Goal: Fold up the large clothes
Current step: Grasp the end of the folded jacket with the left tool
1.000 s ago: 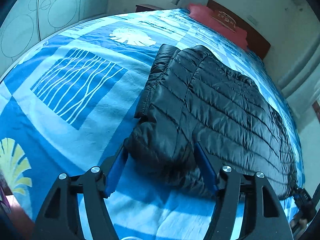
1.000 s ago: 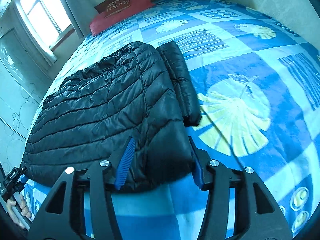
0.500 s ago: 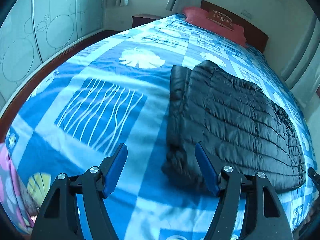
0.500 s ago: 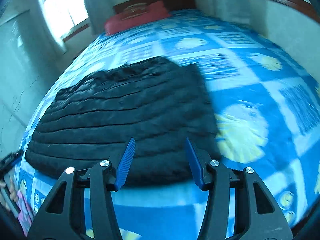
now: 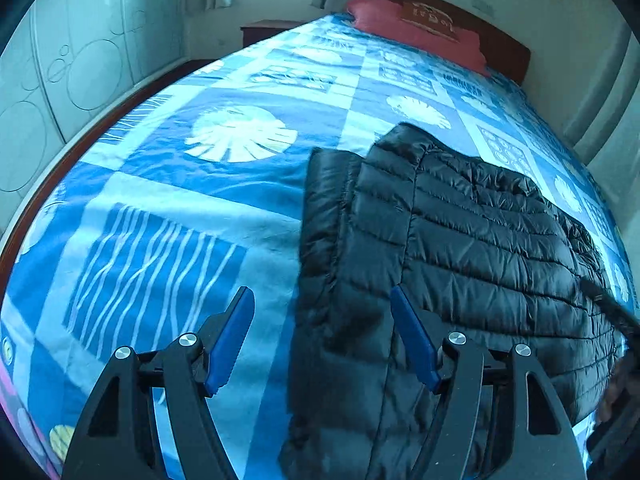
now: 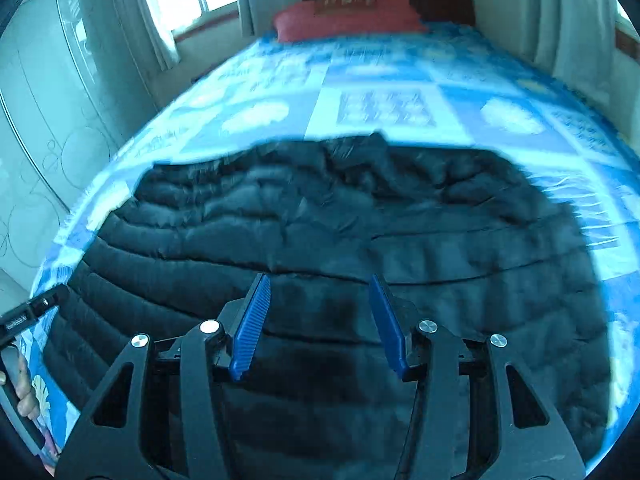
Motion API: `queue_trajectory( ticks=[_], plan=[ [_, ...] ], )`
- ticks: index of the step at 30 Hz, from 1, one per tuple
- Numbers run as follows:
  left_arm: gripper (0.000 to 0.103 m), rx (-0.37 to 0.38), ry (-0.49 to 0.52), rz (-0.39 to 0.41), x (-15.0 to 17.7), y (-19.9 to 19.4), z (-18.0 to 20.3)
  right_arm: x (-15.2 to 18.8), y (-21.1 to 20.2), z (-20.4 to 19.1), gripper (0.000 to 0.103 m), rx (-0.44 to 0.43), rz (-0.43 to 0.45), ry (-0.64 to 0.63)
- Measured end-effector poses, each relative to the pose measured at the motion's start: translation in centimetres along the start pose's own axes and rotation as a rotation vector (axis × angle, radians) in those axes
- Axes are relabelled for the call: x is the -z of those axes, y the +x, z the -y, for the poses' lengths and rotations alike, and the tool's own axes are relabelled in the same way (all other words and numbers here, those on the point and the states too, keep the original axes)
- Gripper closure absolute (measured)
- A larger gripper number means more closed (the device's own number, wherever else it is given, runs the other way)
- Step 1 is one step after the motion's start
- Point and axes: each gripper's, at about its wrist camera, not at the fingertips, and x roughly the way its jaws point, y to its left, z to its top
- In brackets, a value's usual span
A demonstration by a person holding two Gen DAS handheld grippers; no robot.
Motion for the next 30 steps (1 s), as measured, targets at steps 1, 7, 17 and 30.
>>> queue_trajectory(
  ticks=[1, 7, 17, 30],
  plan=[
    [0.033, 0.0, 0.001, -0.012, -0.2, 0.6, 0.1, 0.4, 1.4, 0.1, 0.051, 0.009, -0.023, -0.001],
    [0.033, 0.01, 0.013, -0.043, -1.0, 2.6, 0.8, 1.2, 2.4, -0.2, 0.05, 0.041, 0.003, -0.016],
    [0.023, 0.019, 0.045, -0.086, -1.6, 4.9, 1.5, 1.9, 2.4, -0.5, 0.05, 0.063, 0.036, -0.036],
    [0.021, 0.125, 0.014, -0.168, -2.8, 6.3, 0.6, 2.3, 2.3, -0.9, 0.05, 0.084, 0.063, -0.058]
  ],
)
